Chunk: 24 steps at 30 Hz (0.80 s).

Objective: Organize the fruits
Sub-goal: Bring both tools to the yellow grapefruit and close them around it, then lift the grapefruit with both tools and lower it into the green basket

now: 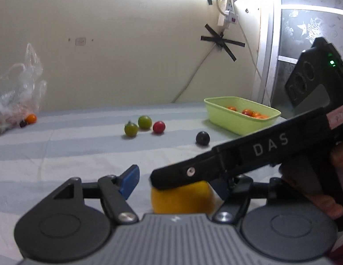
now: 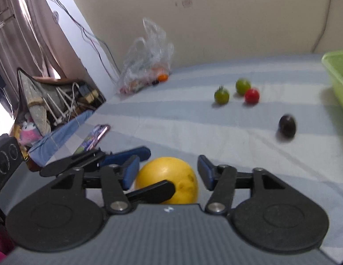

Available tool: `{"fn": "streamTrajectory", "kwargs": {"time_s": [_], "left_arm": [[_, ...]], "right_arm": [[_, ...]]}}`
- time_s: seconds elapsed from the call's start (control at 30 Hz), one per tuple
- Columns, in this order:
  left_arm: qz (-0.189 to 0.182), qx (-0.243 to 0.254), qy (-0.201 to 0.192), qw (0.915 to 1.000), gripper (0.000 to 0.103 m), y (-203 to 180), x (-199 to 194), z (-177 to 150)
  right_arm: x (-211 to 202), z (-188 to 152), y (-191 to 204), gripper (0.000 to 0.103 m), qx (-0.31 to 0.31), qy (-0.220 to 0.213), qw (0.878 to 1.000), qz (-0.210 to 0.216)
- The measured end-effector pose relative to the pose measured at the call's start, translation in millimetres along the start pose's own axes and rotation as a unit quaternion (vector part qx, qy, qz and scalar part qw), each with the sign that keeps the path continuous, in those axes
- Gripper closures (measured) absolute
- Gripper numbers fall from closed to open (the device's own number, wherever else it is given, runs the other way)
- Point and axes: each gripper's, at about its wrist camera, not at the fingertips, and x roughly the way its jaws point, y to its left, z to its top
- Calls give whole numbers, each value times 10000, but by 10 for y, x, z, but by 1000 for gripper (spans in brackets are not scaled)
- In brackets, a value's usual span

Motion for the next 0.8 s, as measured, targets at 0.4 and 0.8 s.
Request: {"fn": "streamTrajectory", "kwargs": {"time_s": [0.4, 0.8], "left_arm": [[-72, 18, 743, 9972, 40, -245, -83, -264], [-339, 535, 351, 9974, 48, -588, 185, 290]], "right_arm": [[-103, -173, -146, 30, 360, 502, 9964, 582], [-546, -249, -72, 36, -257, -472, 9980, 332]]}}
